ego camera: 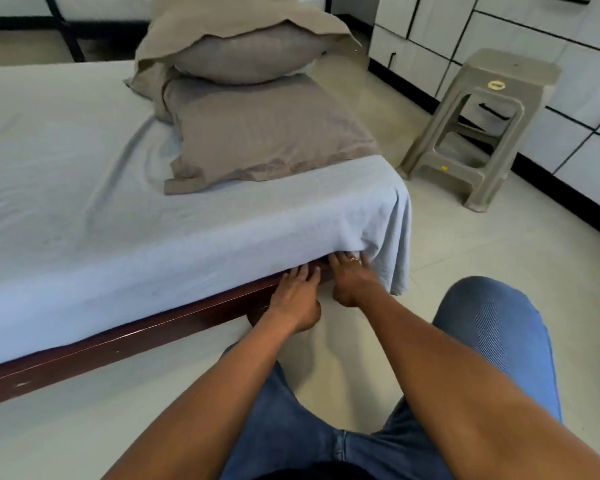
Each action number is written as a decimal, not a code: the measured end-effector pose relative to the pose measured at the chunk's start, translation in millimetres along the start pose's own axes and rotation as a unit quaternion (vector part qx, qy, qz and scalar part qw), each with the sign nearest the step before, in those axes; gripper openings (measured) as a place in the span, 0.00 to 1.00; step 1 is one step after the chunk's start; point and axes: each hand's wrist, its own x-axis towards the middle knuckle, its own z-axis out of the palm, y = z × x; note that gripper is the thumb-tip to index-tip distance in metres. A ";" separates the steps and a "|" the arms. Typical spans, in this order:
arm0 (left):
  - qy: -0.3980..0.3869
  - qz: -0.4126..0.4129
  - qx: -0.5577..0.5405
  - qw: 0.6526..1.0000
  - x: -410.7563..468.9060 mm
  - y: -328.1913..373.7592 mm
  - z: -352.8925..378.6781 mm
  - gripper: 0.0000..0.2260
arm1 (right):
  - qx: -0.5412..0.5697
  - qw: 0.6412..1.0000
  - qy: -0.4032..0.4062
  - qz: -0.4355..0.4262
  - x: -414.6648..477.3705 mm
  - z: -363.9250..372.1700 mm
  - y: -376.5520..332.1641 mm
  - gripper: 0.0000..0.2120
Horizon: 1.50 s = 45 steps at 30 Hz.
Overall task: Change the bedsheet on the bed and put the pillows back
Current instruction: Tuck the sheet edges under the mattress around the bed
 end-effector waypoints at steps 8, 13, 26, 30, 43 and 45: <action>0.084 0.082 -0.003 0.993 2.4 27.6 -3.4 0.29 | -0.015 0.999 -0.004 -0.032 -17.0 -0.1 5.3 0.37; 0.047 0.092 0.001 0.995 46.2 35.0 12.0 0.31 | 0.019 0.999 0.004 -0.044 -69.1 6.0 20.1 0.39; 0.090 0.079 -0.019 0.993 34.8 38.2 30.4 0.34 | -0.008 1.000 0.013 -0.023 30.8 -6.4 59.9 0.30; 0.068 0.071 -0.034 0.995 71.2 50.2 18.7 0.34 | 0.076 0.992 0.089 -0.053 -1.6 0.2 64.7 0.31; 0.065 0.069 -0.024 0.995 47.5 80.2 28.8 0.30 | 0.008 0.999 0.040 0.010 36.0 5.1 89.7 0.25; 0.062 0.082 -0.016 0.995 60.5 82.0 27.5 0.31 | 0.012 0.998 0.062 -0.011 22.5 6.8 93.5 0.28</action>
